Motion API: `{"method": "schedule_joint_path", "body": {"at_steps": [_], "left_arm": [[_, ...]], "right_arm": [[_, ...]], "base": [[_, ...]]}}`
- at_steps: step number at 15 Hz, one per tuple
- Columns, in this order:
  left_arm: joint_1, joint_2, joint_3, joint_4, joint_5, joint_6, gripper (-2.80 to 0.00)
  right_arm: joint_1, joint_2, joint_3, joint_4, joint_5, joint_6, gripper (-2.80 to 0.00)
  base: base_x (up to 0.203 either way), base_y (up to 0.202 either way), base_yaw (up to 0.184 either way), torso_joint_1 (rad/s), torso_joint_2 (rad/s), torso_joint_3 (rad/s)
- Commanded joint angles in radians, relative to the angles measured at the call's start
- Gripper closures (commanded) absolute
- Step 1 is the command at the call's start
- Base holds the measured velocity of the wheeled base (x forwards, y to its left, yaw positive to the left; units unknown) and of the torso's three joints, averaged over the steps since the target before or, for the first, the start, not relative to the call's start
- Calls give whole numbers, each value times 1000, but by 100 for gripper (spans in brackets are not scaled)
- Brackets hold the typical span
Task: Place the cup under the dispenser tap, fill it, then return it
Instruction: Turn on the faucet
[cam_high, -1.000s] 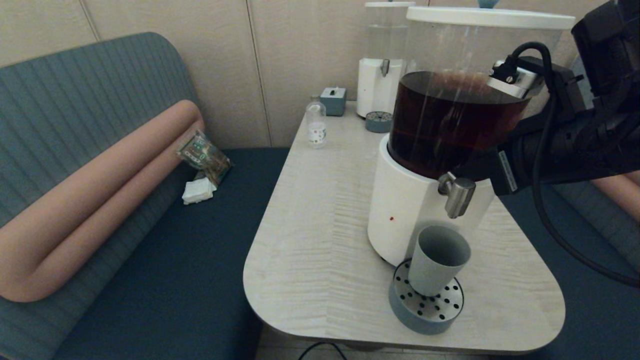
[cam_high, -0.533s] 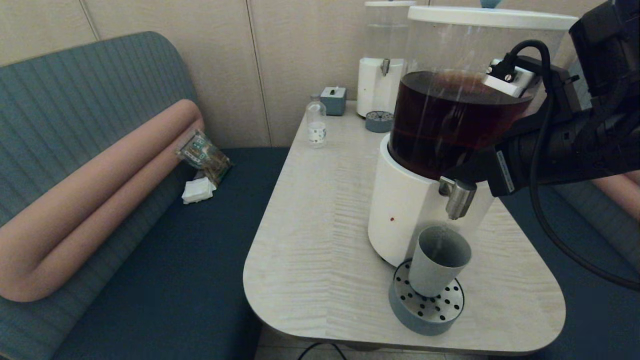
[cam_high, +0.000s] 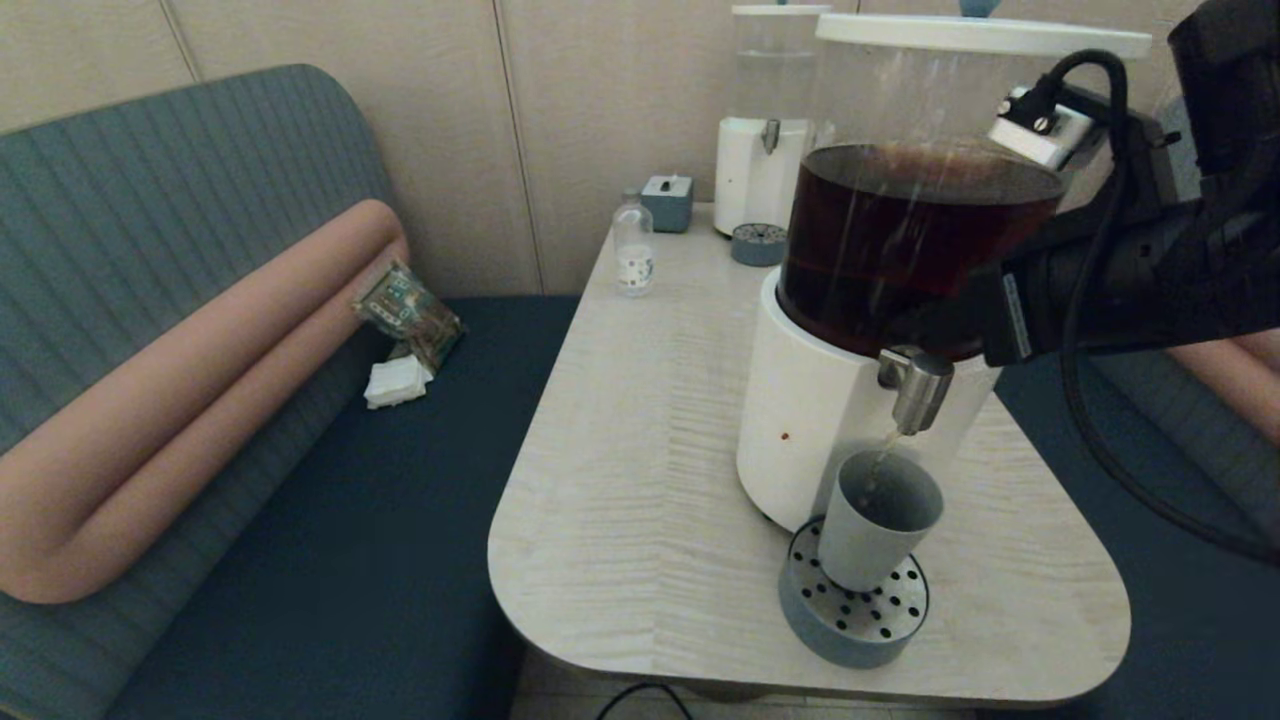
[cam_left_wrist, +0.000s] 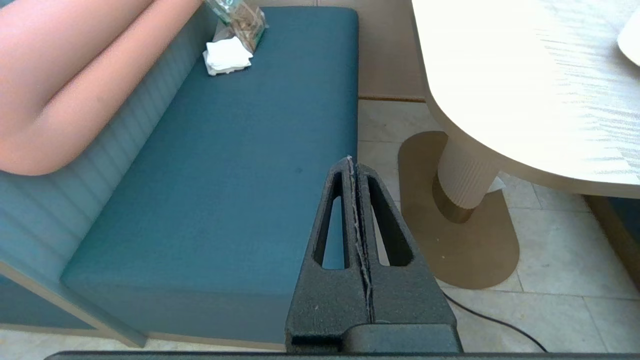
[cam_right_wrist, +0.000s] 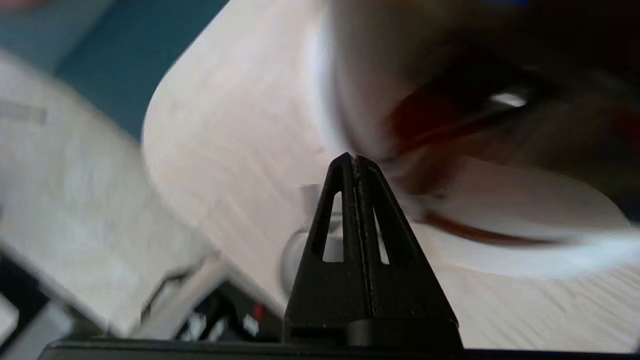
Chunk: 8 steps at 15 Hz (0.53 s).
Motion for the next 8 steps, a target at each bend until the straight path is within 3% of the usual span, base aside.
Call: {"method": "schedule_joint_path", "body": {"at_steps": [1, 8], "left_arm": [[0, 0, 0, 0, 1, 0, 0], [0, 0, 0, 0, 1, -2, 0]], "right_arm": [[-27, -11, 2, -8, -5, 9, 0], [-96, -152, 88, -11, -5, 9, 0]], "base": [[0, 0, 0, 0, 0, 0], [0, 0, 0, 0, 0, 0]]}}
